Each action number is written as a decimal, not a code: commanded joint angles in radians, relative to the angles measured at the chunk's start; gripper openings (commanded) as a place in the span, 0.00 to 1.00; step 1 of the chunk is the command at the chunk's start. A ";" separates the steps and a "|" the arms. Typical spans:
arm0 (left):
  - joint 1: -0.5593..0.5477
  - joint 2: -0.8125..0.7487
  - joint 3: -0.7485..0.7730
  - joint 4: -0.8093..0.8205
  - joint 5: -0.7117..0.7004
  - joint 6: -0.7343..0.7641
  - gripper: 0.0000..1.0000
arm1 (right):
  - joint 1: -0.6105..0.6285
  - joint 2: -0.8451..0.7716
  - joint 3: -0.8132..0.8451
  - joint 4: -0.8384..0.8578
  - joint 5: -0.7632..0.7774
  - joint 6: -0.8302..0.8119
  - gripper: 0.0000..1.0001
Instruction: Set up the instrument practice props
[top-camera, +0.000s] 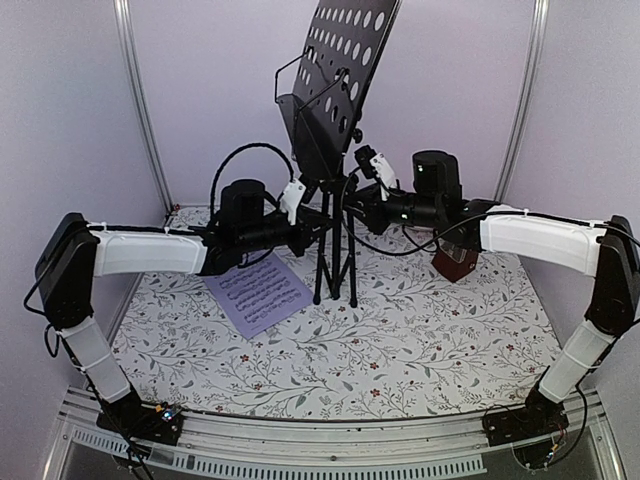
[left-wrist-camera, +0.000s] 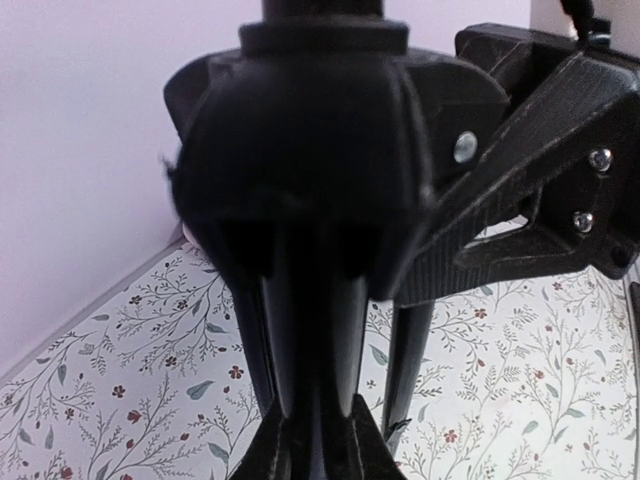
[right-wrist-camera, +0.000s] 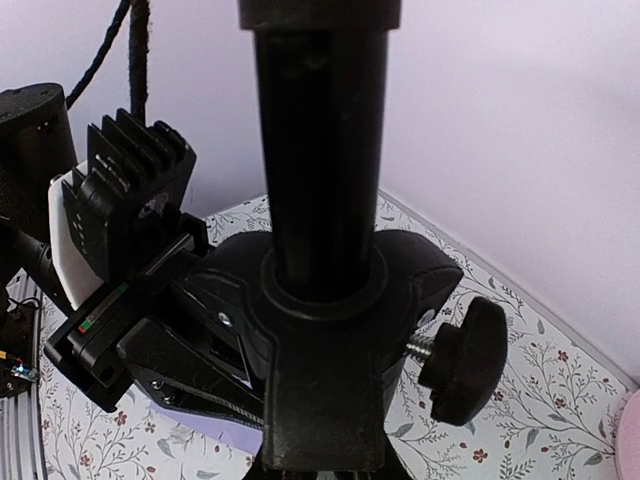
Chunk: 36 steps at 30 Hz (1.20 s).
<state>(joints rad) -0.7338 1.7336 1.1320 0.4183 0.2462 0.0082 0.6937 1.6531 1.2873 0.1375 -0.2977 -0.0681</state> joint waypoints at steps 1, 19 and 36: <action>-0.008 -0.053 0.039 -0.063 -0.014 -0.022 0.00 | -0.030 -0.102 0.033 -0.050 0.055 -0.012 0.00; -0.026 -0.174 -0.007 -0.204 -0.074 -0.086 0.00 | -0.057 -0.252 -0.033 -0.217 0.096 -0.019 0.00; -0.027 -0.308 -0.235 -0.161 -0.098 -0.117 0.00 | -0.060 -0.385 -0.199 -0.274 0.107 -0.004 0.00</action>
<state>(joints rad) -0.8440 1.5215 0.9688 0.3168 0.2890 -0.0494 0.7246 1.3792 1.1007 -0.0807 -0.3618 -0.0692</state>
